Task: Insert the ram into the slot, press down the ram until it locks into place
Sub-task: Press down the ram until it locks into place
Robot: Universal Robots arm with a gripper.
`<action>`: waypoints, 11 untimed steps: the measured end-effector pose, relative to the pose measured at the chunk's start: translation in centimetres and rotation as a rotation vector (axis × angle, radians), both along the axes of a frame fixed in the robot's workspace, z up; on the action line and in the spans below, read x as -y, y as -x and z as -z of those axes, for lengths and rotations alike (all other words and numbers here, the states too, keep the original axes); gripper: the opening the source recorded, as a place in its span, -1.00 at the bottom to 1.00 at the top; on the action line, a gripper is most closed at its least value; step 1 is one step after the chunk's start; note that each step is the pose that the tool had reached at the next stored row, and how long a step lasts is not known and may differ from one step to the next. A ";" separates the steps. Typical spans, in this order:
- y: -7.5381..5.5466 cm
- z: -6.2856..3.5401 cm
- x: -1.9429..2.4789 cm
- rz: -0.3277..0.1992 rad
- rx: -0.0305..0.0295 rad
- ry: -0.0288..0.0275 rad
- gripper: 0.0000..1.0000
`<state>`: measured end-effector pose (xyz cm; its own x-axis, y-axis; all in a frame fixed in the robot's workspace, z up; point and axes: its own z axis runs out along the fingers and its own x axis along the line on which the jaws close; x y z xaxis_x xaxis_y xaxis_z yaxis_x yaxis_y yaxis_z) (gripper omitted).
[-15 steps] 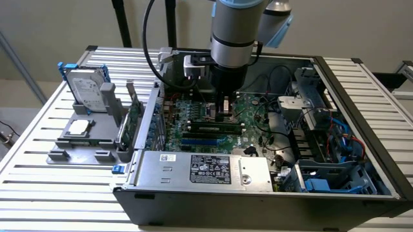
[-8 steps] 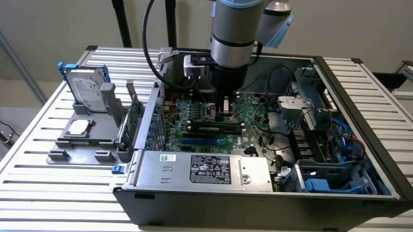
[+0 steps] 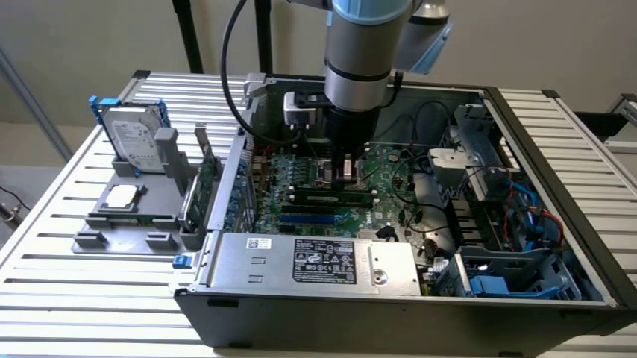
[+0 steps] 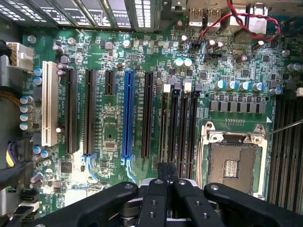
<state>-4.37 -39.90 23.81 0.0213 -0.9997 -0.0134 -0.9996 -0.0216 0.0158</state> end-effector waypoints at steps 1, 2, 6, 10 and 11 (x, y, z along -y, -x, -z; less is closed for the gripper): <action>0.0 0.17 -0.04 0.000 -0.0001 0.0001 -0.79; 0.0 0.34 -0.08 0.000 0.0000 0.0001 -0.79; 0.0 0.96 -0.18 0.000 -0.0005 0.0016 -0.79; 0.0 1.40 -0.21 0.000 -0.0009 0.0021 -0.79; 0.0 1.23 -0.21 0.000 -0.0011 0.0020 -0.79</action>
